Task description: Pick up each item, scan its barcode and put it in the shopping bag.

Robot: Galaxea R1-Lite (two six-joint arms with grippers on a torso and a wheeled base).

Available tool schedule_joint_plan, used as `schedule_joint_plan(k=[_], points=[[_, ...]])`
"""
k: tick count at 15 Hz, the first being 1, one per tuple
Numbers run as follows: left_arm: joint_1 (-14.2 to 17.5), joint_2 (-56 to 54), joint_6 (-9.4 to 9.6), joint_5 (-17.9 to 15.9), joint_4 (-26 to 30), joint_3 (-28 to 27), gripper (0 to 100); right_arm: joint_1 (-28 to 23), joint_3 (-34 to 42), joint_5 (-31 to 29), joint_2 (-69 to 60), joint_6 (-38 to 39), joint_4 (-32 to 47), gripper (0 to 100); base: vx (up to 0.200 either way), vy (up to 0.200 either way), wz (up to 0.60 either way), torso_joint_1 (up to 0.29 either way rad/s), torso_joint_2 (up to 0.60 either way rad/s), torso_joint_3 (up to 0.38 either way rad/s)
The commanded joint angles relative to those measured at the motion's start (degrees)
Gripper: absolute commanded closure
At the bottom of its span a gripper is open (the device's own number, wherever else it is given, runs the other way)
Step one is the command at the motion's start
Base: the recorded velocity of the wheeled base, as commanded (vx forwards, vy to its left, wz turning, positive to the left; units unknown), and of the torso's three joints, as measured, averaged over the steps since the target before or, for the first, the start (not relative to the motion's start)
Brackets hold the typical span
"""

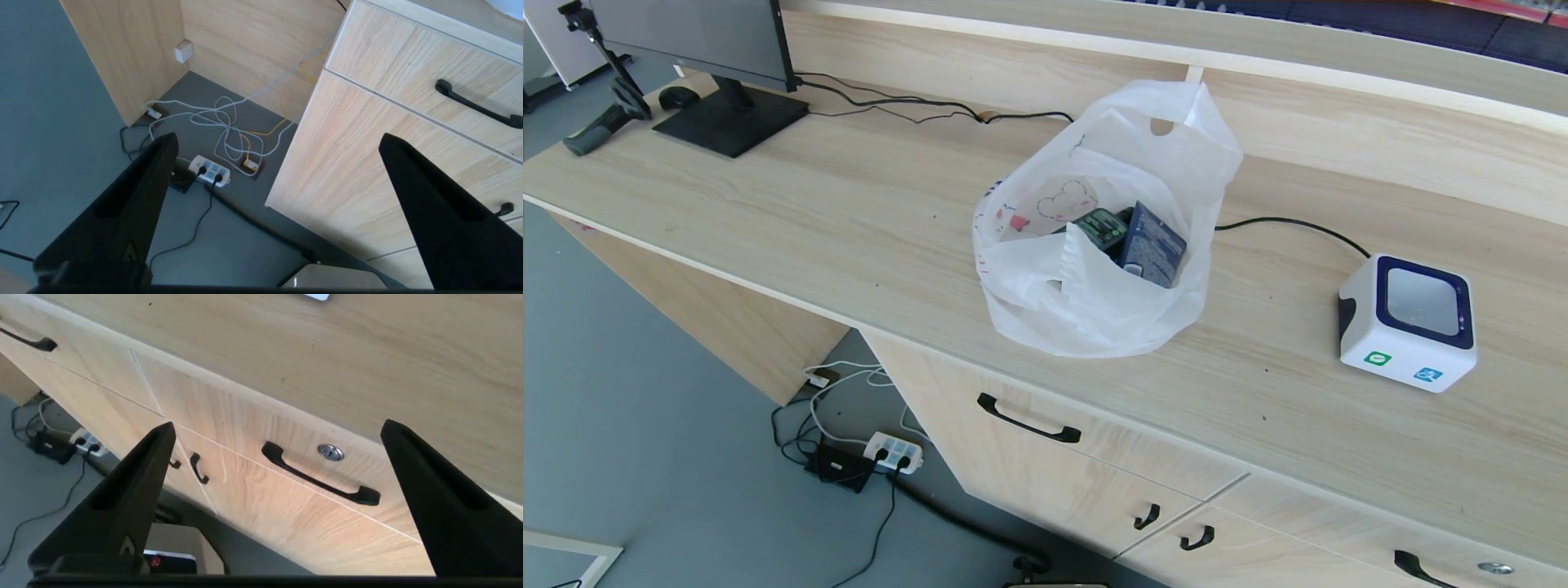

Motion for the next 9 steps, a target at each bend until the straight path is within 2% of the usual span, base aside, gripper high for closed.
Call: schedule_joint_plan(k=[1,4,9], points=[[0.0,0.0,0.01,0.0,0.0,0.0,0,0.1,0.2,-0.4,-0.9,0.1,0.2,0,0.000,0.000,0.00,0.000,0.00,0.000],[0.0,0.0,0.01,0.0,0.0,0.0,0,0.1,0.2,-2.9,-0.9,5.7,0.4,0,0.000,0.000,0.00,0.000,0.00,0.000],[0.0,0.0,0.01,0.0,0.0,0.0,0,0.1,0.2,-3.0,-0.9,3.2,0.7,0,0.000,0.000,0.00,0.000,0.00,0.000]])
